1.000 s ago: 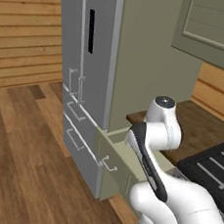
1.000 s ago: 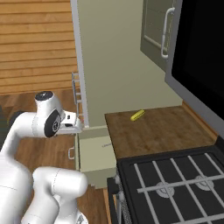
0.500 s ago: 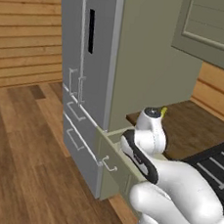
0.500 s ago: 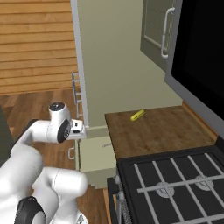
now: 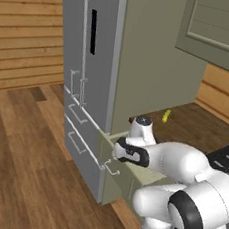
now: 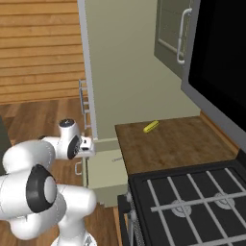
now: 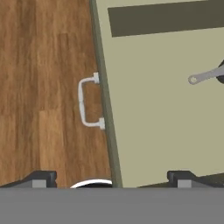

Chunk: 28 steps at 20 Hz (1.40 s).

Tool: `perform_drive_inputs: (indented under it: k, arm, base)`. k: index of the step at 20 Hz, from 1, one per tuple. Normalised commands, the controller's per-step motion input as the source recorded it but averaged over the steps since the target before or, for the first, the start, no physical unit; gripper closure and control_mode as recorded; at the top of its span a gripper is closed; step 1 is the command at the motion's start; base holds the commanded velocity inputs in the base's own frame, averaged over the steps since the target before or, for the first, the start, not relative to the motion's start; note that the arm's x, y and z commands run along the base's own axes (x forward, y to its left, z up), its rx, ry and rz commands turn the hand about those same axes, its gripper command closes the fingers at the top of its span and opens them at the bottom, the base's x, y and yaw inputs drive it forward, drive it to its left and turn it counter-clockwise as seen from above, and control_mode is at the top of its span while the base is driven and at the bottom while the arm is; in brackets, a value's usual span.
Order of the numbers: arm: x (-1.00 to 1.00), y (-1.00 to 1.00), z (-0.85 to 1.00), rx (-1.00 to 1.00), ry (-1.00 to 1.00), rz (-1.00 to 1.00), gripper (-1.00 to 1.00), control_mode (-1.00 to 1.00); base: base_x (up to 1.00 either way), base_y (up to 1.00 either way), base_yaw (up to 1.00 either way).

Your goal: Pick the measuring cup from the drawer and place it on the counter.

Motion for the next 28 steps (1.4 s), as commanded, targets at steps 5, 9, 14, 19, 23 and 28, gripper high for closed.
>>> perform_drive_inputs:
  k: [5, 9, 14, 19, 23, 28]
  arm:
    - [0.49, 0.03, -0.48, 0.0, 0.02, 0.0, -1.0, -1.0]
    - [0.48, 0.12, -0.64, 0.0, 0.06, 0.0, -1.0, -1.0]
    - [0.09, 0.31, -0.44, 0.0, 0.11, 0.05, -1.0, -1.0]
    - [-0.89, 0.94, -0.42, -0.03, 0.14, 0.18, -1.0, -1.0]
    - [-1.0, 1.0, -0.32, -0.07, 0.17, 0.17, -1.0, -1.0]
    - [-0.73, 1.0, -0.12, -0.02, 0.25, 0.09, -1.0, -1.0]
  base:
    - [0.0, 0.0, 0.0]
    - [0.0, 0.0, 0.0]
    - [0.0, 0.0, 0.0]
    - [0.0, 0.0, 0.0]
    - [0.0, 0.0, 0.0]
    - [0.0, 0.0, 0.0]
